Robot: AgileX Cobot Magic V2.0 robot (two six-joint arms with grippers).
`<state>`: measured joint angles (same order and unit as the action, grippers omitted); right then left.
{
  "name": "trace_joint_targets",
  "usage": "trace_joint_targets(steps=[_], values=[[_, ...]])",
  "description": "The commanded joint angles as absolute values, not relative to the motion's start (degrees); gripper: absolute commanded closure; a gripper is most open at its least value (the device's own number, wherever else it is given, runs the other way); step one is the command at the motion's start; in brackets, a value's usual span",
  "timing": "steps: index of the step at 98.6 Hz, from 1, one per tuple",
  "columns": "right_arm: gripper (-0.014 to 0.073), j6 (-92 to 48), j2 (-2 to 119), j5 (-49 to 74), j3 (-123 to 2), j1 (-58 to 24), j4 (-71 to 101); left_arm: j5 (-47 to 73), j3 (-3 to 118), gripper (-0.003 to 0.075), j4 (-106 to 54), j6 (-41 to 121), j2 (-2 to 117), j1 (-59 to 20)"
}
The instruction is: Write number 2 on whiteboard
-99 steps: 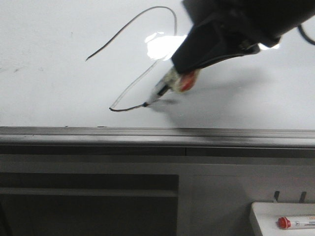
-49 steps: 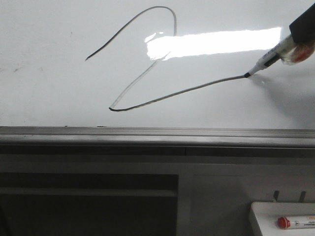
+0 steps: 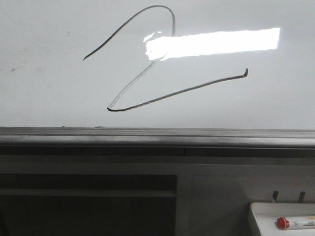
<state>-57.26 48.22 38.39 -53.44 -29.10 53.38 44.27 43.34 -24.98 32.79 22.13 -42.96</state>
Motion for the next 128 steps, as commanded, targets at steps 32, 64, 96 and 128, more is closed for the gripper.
trace_joint_targets(steps=[32, 64, 96, 128], values=[[0.0651, -59.0, 56.4, 26.3, -56.4, -54.0, 51.8, 41.9, 53.5, 0.0375, -37.3, 46.3, 41.3, -42.9], [0.0651, -61.1, 59.2, 18.0, -56.4, -62.3, 51.8, 48.2, 53.9, 0.0375, -36.3, 46.3, 43.8, -42.9], [0.0651, -61.1, 59.2, 18.6, -56.5, -62.4, 51.8, 48.1, 53.9, 0.0528, -36.0, 46.2, 43.7, -42.9], [0.0488, -61.1, 59.2, 19.6, -56.5, -62.2, 51.8, 45.9, 53.9, 0.0741, -36.0, 46.2, 43.7, -42.9]])
